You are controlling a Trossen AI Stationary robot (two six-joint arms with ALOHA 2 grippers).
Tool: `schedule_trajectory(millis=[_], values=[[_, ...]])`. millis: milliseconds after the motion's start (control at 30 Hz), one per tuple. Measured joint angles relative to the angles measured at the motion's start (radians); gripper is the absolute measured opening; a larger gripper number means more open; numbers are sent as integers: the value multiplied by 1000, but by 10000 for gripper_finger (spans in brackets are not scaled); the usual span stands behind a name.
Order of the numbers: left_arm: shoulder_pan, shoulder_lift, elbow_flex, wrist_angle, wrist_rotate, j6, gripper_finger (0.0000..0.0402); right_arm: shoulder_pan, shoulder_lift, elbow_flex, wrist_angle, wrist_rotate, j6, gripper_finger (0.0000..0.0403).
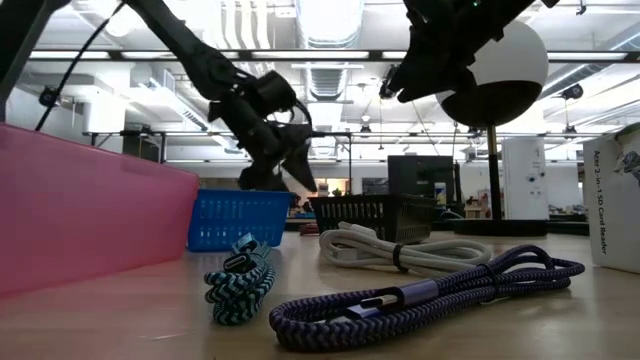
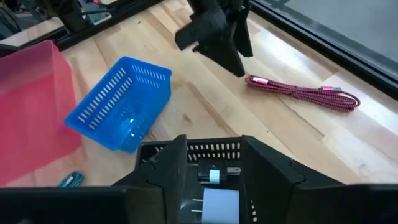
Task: Pick and place items into bin
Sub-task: Put the black and pink charger cable into the pink bin
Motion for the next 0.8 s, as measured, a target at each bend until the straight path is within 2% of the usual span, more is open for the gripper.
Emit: schedule_trajectory(millis=[167,400,800], values=[[-1,35,46,-34,-13,28,288,0,3,0,-1,1,-3,132],[-2,62,86,-34,-98,91,288,1,3,0,-1,2,-4,126],[-6,134,119,-115,-95,84,288,0,4,0,-5,18,-65,129]])
